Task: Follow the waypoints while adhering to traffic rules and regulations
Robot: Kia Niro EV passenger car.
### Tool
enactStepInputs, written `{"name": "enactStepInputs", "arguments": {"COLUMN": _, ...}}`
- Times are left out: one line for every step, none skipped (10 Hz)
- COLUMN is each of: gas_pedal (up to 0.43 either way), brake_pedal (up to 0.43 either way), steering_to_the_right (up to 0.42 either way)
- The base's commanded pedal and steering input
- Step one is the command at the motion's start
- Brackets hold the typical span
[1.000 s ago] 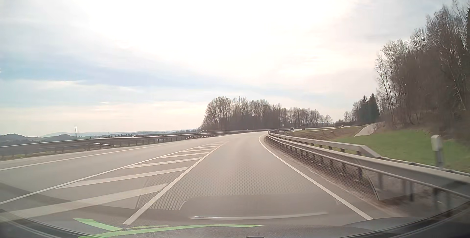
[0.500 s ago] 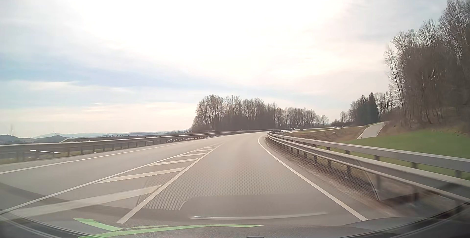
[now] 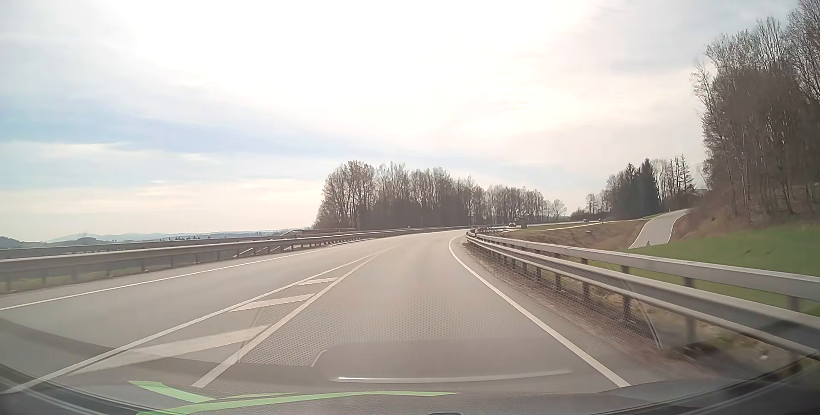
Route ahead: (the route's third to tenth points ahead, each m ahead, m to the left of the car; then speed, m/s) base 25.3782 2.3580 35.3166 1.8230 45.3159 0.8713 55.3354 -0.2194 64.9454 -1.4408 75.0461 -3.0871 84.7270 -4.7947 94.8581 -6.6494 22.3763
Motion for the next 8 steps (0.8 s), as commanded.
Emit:
{"name": "enactStepInputs", "arguments": {"gas_pedal": 0.150, "brake_pedal": 0.000, "steering_to_the_right": 0.013}}
{"name": "enactStepInputs", "arguments": {"gas_pedal": 0.150, "brake_pedal": 0.000, "steering_to_the_right": 0.013}}
{"name": "enactStepInputs", "arguments": {"gas_pedal": 0.150, "brake_pedal": 0.000, "steering_to_the_right": 0.013}}
{"name": "enactStepInputs", "arguments": {"gas_pedal": 0.150, "brake_pedal": 0.000, "steering_to_the_right": 0.013}}
{"name": "enactStepInputs", "arguments": {"gas_pedal": 0.150, "brake_pedal": 0.000, "steering_to_the_right": 0.013}}
{"name": "enactStepInputs", "arguments": {"gas_pedal": 0.150, "brake_pedal": 0.000, "steering_to_the_right": 0.012}}
{"name": "enactStepInputs", "arguments": {"gas_pedal": 0.150, "brake_pedal": 0.000, "steering_to_the_right": 0.012}}
{"name": "enactStepInputs", "arguments": {"gas_pedal": 0.150, "brake_pedal": 0.000, "steering_to_the_right": 0.012}}
